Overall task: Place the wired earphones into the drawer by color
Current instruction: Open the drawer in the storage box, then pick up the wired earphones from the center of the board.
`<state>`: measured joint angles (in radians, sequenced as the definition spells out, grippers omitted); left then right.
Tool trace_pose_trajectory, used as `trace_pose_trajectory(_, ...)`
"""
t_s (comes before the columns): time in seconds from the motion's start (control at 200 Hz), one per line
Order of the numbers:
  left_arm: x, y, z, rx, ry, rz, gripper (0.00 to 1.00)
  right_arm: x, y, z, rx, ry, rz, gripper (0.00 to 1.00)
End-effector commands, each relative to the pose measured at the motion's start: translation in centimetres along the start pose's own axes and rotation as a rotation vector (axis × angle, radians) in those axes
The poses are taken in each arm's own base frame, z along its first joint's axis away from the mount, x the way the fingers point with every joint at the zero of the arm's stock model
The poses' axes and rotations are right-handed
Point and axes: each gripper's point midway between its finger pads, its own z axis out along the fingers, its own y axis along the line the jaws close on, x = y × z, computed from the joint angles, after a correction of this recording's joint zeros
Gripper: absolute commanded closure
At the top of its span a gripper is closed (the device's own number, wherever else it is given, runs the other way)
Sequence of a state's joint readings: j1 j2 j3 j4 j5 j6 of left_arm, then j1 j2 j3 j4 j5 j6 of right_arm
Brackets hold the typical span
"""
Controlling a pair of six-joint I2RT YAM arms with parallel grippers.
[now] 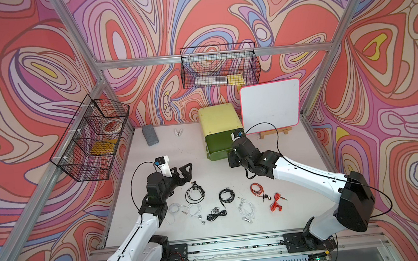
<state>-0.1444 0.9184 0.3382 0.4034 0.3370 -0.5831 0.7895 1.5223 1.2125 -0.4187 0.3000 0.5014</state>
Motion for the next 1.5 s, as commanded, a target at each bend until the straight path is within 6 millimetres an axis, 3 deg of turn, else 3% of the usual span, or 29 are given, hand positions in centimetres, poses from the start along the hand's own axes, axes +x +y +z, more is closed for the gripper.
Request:
trace_pose_trajectory(0.0,0.0,-0.2,-0.2,0.004,-0.007,0.019,0.01,0.6,0.1,-1.0,0.000,0.003,0.010,0.77)
trace_pose_trajectory(0.19,0.0,-0.1,-0.3,0.001,-0.008,0.019,0.01,1.2,-0.1,-1.2,0.008,0.008,0.011,0.75)
trace_pose_trajectory(0.386,0.1,0.2,-0.2,-0.022,0.003,0.013,0.01,0.8,-0.3,-1.9,0.008,-0.017,0.019,0.51)
trace_pose_trajectory(0.641,0.8,1.0,0.1,-0.104,0.110,-0.005,0.01,0.4,-1.3,-4.1,0.010,-0.056,0.016,0.37)
trace_pose_trajectory(0.826,4.3,2.1,-0.7,-0.209,0.298,-0.098,0.01,1.0,-3.4,-6.0,0.046,-0.084,0.002,0.31)
trace_pose_trajectory(0.846,3.2,1.3,-0.7,-0.203,0.288,-0.095,0.01,1.1,-3.6,-6.1,0.051,-0.090,0.000,0.31)
trace_pose_trajectory(0.996,5.2,-0.1,-1.1,-0.235,0.388,-0.064,0.01,2.2,-5.1,-6.7,0.079,-0.115,-0.011,0.29)
trace_pose_trajectory(1.222,8.6,-0.9,-1.6,-0.258,0.492,-0.081,0.02,3.0,-6.7,-7.3,0.122,-0.144,-0.016,0.27)
trace_pose_trajectory(1.442,11.4,-1.0,-0.7,-0.259,0.543,-0.100,0.06,3.0,-7.1,-7.3,0.132,-0.170,-0.034,0.25)
trace_pose_trajectory(1.492,12.0,-1.1,-0.4,-0.245,0.558,-0.101,0.11,3.1,-7.1,-7.2,0.132,-0.167,-0.042,0.25)
